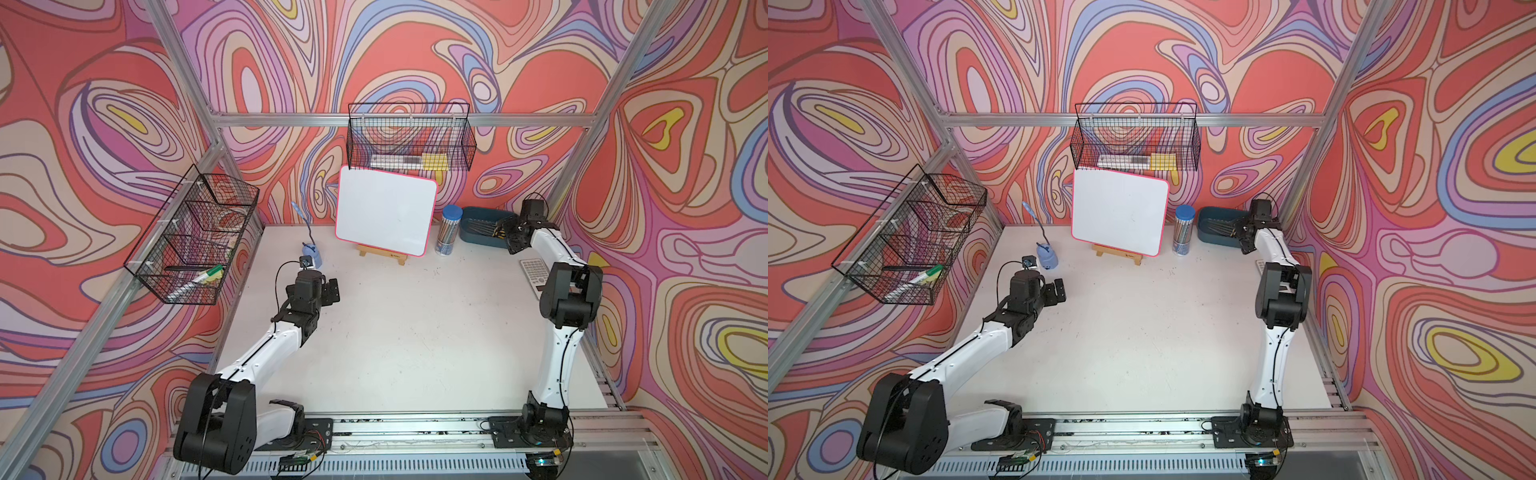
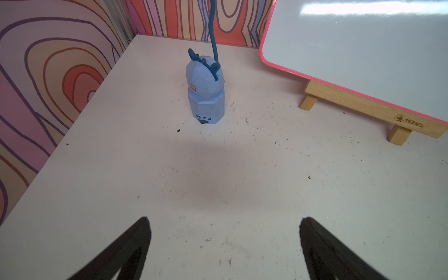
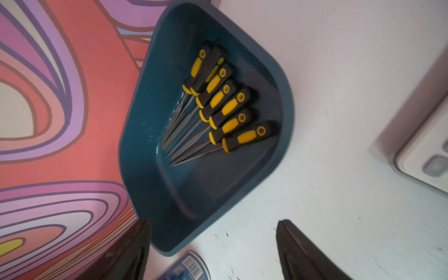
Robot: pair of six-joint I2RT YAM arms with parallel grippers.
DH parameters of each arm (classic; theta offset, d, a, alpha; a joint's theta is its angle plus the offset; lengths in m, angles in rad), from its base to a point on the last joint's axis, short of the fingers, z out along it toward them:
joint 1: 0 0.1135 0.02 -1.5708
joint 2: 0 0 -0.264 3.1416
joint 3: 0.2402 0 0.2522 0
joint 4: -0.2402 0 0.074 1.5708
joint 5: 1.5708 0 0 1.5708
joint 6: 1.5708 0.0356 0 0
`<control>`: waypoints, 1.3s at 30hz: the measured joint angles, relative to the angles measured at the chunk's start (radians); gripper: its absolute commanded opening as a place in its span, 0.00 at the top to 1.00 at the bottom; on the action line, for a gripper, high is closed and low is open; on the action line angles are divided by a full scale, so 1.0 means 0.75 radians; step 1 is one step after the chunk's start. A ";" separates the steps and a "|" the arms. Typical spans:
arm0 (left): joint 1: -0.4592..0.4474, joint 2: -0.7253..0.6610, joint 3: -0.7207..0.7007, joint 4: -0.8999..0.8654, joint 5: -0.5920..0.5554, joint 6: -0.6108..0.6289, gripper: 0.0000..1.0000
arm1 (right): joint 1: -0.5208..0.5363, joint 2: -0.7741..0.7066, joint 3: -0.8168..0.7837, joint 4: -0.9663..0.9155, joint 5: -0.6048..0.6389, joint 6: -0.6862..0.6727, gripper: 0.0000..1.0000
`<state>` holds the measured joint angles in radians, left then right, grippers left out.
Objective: Take the file tool out of the storage box
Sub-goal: Move the storage box to the center of the board.
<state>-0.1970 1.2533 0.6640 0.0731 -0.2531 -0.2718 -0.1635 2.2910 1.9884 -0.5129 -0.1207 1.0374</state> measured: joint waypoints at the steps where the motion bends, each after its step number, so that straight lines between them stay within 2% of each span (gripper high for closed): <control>1: 0.000 0.007 0.001 -0.006 0.000 -0.006 0.00 | 0.000 0.014 0.022 0.000 -0.002 0.006 0.22; 10: -0.003 0.026 0.003 -0.040 0.000 -0.047 0.00 | -0.002 0.107 0.138 -0.026 -0.019 0.036 0.33; 19: -0.011 0.033 0.017 -0.049 -0.001 -0.057 0.00 | -0.002 0.150 0.142 -0.031 -0.047 0.061 0.34; 26: -0.026 0.063 0.018 -0.049 -0.001 -0.078 0.00 | -0.002 0.167 0.144 -0.029 -0.062 0.067 0.39; 28: -0.027 0.065 0.018 -0.050 0.004 -0.082 0.00 | -0.002 0.182 0.144 -0.029 -0.071 0.066 0.44; 32: -0.027 0.066 0.018 -0.050 0.010 -0.083 0.00 | -0.002 0.208 0.139 -0.026 -0.092 0.065 0.48; 39: -0.027 0.075 0.031 -0.054 0.010 -0.080 0.00 | -0.002 0.208 0.092 0.046 -0.108 0.062 0.62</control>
<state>-0.2176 1.3094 0.6872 0.0326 -0.2459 -0.3321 -0.1646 2.4470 2.0575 -0.4782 -0.2016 1.0836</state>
